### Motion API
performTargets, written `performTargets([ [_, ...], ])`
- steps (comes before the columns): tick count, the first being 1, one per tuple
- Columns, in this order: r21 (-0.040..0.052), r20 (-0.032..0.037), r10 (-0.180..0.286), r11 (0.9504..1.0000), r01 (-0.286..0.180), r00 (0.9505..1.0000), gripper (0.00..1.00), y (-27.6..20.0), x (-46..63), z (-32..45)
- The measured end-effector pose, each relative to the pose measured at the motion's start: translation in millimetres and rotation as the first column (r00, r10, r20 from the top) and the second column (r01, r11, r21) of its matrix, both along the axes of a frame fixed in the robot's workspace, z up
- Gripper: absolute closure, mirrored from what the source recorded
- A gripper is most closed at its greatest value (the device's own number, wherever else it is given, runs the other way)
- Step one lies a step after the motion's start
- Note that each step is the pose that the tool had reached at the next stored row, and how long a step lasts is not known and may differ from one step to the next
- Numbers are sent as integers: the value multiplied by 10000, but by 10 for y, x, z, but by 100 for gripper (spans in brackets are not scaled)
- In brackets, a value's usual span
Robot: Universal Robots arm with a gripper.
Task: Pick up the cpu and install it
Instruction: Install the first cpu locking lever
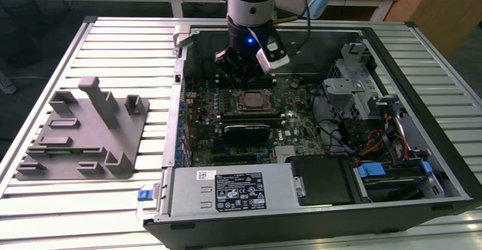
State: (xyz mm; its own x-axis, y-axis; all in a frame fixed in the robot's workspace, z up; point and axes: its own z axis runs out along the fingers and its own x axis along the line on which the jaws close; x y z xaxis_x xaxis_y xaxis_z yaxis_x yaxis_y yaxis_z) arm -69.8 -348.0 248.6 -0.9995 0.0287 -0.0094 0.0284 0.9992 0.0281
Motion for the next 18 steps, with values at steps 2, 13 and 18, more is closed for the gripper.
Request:
performTargets([
  [2,0,0,-1,10000,1,10000,89,0,-33,0],
  [13,50,0,0,10000,0,10000,89,-7,-283,-1],
  [18,88,-1,0,10000,0,10000,89,-12,-447,-3],
])
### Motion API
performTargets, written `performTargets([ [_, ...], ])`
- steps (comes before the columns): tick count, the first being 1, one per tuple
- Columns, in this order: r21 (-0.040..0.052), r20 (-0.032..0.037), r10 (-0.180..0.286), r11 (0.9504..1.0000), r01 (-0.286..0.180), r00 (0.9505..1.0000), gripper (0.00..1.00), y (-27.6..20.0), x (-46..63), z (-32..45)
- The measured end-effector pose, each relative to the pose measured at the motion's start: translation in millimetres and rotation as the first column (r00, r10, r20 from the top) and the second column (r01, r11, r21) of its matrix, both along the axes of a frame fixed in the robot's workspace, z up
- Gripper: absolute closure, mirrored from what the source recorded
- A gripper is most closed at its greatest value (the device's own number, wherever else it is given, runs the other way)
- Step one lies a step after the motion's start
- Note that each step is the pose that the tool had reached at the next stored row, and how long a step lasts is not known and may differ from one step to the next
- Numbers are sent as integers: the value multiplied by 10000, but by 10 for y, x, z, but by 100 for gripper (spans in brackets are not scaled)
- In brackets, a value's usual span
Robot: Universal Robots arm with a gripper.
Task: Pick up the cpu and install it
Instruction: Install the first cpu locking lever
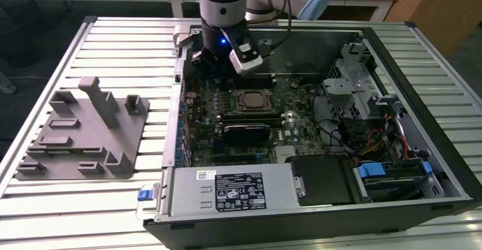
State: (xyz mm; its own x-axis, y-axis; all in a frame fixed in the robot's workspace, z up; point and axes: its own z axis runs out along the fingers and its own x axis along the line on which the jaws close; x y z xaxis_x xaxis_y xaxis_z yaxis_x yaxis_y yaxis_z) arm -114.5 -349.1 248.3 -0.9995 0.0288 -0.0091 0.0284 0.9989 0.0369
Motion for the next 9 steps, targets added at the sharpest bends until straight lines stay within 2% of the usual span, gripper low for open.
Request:
performTargets([
  [1,38,1,-1,10000,1,10000,89,0,-8,0],
  [3,178,1,1,9998,-1,10000,89,-1,-17,0],
  [4,379,1,1,9993,-1,10000,89,-2,-26,0],
  [5,536,0,3,9986,-3,10000,89,-2,-40,0],
  [7,695,0,12,9976,-12,10000,89,-3,-52,0],
  [9,899,1,14,9960,-13,10000,89,-3,-57,0],
])
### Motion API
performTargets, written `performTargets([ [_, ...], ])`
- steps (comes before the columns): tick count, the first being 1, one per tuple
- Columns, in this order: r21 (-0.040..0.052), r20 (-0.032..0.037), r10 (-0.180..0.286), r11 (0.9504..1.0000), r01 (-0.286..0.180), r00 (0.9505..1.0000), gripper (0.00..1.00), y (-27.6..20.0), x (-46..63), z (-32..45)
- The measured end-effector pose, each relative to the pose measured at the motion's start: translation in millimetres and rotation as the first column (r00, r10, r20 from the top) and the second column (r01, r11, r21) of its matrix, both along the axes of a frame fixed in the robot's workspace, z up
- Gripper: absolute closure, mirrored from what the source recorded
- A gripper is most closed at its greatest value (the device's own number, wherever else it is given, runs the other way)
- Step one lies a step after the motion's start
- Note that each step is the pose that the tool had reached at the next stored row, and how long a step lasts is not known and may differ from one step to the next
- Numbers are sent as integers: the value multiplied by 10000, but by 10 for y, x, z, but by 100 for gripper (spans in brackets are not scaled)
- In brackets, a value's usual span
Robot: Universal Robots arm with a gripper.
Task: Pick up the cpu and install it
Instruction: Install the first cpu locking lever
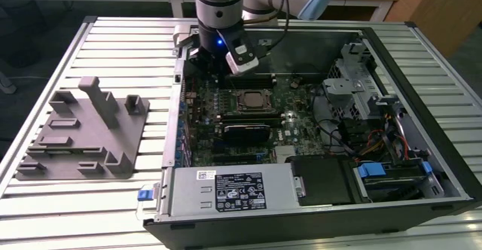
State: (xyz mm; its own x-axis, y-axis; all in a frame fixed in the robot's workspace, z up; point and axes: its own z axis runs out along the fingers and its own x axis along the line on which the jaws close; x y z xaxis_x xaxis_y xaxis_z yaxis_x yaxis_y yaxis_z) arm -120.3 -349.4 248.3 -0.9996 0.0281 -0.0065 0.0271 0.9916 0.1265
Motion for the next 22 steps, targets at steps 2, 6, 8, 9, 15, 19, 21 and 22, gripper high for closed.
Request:
performTargets([
  [2,228,-1,3,9997,-3,10000,89,0,-2,0],
  [6,644,-2,10,9979,-10,10000,89,-1,-9,0],
  [8,773,-2,13,9970,-12,10000,89,-1,-12,0],
  [9,850,-2,14,9964,-14,10000,89,-1,-14,-1],
  [15,1135,-3,18,9935,-17,10000,89,-1,-24,-3],
  [19,1366,-9,19,9906,-17,10000,89,-2,-24,-5],
  [21,1486,-11,19,9889,-17,10000,89,-2,-24,-5],
  [22,1514,-13,18,9885,-16,10000,89,-1,-24,-4],
])
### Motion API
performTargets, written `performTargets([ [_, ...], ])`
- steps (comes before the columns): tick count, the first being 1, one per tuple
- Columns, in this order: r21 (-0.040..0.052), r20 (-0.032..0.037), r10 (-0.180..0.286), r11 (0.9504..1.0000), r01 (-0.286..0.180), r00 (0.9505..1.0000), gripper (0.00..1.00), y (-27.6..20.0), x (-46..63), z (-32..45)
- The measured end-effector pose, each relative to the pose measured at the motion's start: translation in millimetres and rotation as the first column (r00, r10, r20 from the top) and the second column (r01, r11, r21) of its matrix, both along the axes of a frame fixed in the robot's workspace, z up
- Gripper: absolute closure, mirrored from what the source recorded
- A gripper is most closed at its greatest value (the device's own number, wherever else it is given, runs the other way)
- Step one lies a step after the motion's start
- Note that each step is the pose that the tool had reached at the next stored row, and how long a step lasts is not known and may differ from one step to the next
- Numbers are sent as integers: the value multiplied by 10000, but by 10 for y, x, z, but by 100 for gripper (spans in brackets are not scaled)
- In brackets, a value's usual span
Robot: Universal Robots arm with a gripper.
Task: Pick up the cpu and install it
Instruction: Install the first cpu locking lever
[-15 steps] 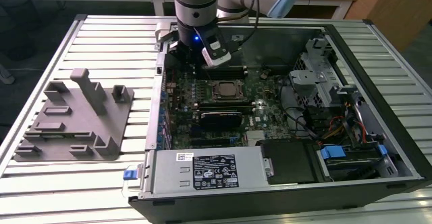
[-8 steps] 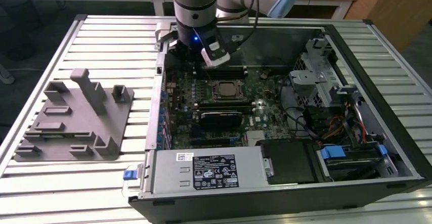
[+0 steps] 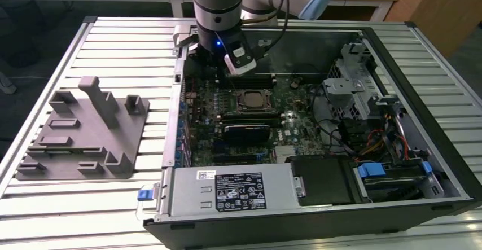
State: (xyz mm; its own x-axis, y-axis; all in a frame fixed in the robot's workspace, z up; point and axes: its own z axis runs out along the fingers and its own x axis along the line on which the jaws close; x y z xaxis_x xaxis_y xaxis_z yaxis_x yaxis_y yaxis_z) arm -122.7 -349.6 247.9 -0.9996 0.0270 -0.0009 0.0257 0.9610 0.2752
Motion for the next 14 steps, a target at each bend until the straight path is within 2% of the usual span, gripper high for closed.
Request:
performTargets([
  [9,15,2,3,10000,-3,10000,89,0,8,-1],
  [14,-8,-16,1,10000,-1,10000,89,0,73,-2],
])
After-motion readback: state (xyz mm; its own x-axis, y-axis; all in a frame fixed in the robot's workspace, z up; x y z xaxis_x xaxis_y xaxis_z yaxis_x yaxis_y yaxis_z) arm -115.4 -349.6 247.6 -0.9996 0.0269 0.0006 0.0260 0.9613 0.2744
